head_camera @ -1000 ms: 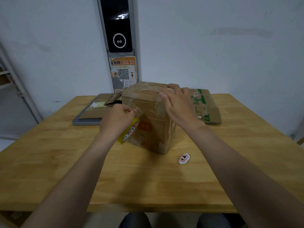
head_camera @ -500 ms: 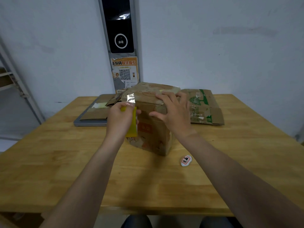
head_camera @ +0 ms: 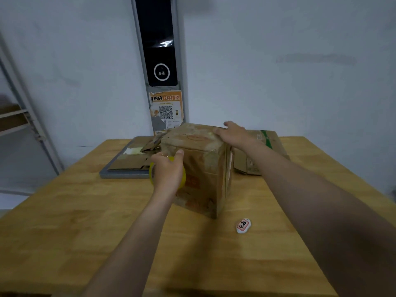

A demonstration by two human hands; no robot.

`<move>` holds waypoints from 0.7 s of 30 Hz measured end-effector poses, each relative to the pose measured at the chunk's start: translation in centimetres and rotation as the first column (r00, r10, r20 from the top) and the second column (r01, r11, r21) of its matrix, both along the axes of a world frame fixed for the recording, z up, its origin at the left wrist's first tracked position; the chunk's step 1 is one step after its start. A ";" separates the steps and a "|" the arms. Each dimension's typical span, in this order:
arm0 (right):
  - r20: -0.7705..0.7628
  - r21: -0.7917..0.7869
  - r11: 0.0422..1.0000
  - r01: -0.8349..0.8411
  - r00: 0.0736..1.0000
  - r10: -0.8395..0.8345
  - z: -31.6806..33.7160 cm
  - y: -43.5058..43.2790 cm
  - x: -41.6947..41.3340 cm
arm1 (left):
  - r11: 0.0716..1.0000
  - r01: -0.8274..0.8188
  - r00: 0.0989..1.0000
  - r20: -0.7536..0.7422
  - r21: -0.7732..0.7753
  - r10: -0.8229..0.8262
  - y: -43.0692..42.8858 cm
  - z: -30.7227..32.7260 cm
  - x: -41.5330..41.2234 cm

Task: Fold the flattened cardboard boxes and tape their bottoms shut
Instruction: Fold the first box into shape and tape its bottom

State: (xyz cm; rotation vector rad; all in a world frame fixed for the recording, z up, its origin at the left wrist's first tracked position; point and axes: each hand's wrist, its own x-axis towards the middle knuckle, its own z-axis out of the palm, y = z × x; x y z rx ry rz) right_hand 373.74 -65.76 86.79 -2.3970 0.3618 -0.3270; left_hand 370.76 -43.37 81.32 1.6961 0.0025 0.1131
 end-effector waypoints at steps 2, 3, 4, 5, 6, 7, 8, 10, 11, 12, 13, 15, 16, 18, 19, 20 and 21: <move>0.047 0.009 0.999 -0.035 0.998 0.034 0.0 0.1 -0.4 | 1.000 -0.025 1.000 0.015 0.001 0.025 0.4 -0.2 0.2; 0.065 -0.010 0.999 -0.045 0.997 0.045 0.1 0.2 -0.9 | 0.999 -0.048 0.998 0.033 0.007 0.048 0.8 -0.3 0.4; 0.053 -0.018 0.998 -0.061 0.997 0.062 0.2 0.4 -1.6 | 0.998 -0.064 0.997 0.051 0.016 0.063 1.3 -0.3 0.7; 0.006 0.004 0.997 -0.080 0.997 0.080 0.5 0.6 -2.3 | 0.998 -0.064 0.996 0.056 0.024 0.063 1.9 -0.1 0.9; -0.051 0.045 0.994 -0.100 0.993 0.102 0.8 0.9 -3.2 | 0.998 -0.052 0.998 0.047 0.021 0.051 2.4 0.2 1.0; -0.094 0.062 0.992 -0.111 0.989 0.117 1.1 1.3 -4.1 | 0.999 -0.034 0.999 0.026 0.012 0.034 2.7 0.6 1.0; -0.108 0.040 0.992 -0.120 0.986 0.124 1.4 1.7 -5.0 | 1.000 -0.012 1.000 0.010 0.004 0.012 3.1 1.0 1.0; -0.053 -0.046 0.993 -0.111 0.993 0.109 2.1 2.7 -6.6 | 1.000 0.009 0.999 0.038 0.016 -0.010 3.4 1.9 0.8; 0.000 -0.066 0.993 -0.096 0.995 0.096 2.4 3.1 -7.4 | 1.000 0.008 0.997 0.078 0.022 -0.010 3.6 2.2 0.6; 0.062 -0.056 0.995 -0.079 0.995 0.082 2.5 3.4 -8.2 | 1.000 0.012 0.992 0.122 0.020 -0.014 3.8 2.4 0.5; 0.121 -0.012 0.997 -0.072 0.990 0.073 2.5 3.5 -8.9 | 1.000 0.025 0.987 0.159 0.007 -0.026 4.1 2.6 0.2; 0.202 0.094 0.993 -0.067 0.978 0.047 2.0 3.9 -10.8 | 0.998 0.070 0.975 0.211 -0.008 -0.067 4.7 2.5 -0.3; 0.230 0.149 0.987 -0.068 0.973 0.032 1.4 4.0 -11.5 | 0.997 0.082 0.973 0.214 0.002 -0.080 5.0 2.3 -0.2; 0.240 0.292 0.954 -0.066 0.971 -0.006 -0.3 4.0 -12.3 | 0.997 0.076 0.984 0.161 -0.013 -0.073 5.7 1.9 0.0; 0.207 0.389 0.920 -0.053 0.978 -0.031 -1.2 4.1 -12.6 | 0.997 0.063 0.995 0.085 -0.051 -0.058 6.1 1.8 -0.1; 0.161 0.488 0.872 -0.036 0.986 -0.049 -1.8 4.2 -12.9 | 0.995 0.048 0.999 -0.018 -0.087 -0.050 6.4 1.5 0.0; 0.121 0.559 0.829 -0.019 0.991 -0.060 -2.4 4.2 -13.0 | 0.994 0.039 0.993 -0.105 -0.099 -0.050 6.8 1.3 -0.3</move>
